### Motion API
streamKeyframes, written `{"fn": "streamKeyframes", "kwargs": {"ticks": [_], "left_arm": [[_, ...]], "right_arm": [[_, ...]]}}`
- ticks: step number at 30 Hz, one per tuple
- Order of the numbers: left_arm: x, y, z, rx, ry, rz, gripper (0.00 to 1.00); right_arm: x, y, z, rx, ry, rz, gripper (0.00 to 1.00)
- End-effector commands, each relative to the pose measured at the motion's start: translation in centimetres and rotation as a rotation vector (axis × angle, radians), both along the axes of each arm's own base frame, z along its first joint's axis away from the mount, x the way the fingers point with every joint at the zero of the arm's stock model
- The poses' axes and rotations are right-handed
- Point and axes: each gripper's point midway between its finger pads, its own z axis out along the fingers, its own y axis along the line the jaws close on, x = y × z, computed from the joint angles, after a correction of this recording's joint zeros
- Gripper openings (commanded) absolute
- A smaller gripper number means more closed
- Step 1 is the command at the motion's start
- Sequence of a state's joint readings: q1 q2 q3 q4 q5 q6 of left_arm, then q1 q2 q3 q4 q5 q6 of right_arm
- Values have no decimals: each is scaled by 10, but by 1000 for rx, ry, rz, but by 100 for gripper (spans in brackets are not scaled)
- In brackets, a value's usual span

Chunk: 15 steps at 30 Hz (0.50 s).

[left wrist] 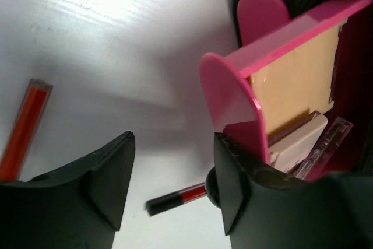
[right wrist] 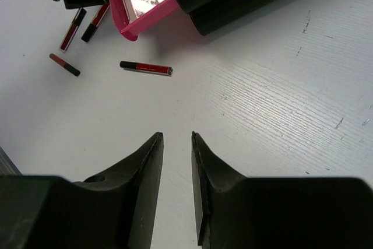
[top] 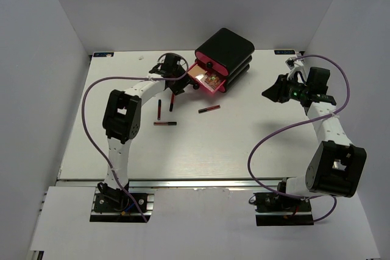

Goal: Organize the makeup

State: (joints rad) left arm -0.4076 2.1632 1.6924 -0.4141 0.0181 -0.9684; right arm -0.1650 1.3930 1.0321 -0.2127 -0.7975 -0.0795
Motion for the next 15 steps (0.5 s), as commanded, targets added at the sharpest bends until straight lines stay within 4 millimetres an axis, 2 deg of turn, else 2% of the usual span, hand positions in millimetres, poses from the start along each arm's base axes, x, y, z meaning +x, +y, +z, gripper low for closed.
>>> {"fn": "streamKeyframes", "kwargs": {"ticks": [1, 6, 11, 15], "left_arm": [[20, -24, 54, -106, -107, -40, 67], [27, -32, 64, -146, -151, -57, 69], [32, -42, 66, -202, -170, -78, 68], [42, -51, 57, -237, -159, -82, 71]], "right_arm": [[-1, 1, 16, -23, -58, 10, 32], [-2, 1, 12, -21, -46, 8, 33], [0, 0, 9, -17, -41, 4, 34], [2, -1, 7, -17, -35, 1, 35]]}}
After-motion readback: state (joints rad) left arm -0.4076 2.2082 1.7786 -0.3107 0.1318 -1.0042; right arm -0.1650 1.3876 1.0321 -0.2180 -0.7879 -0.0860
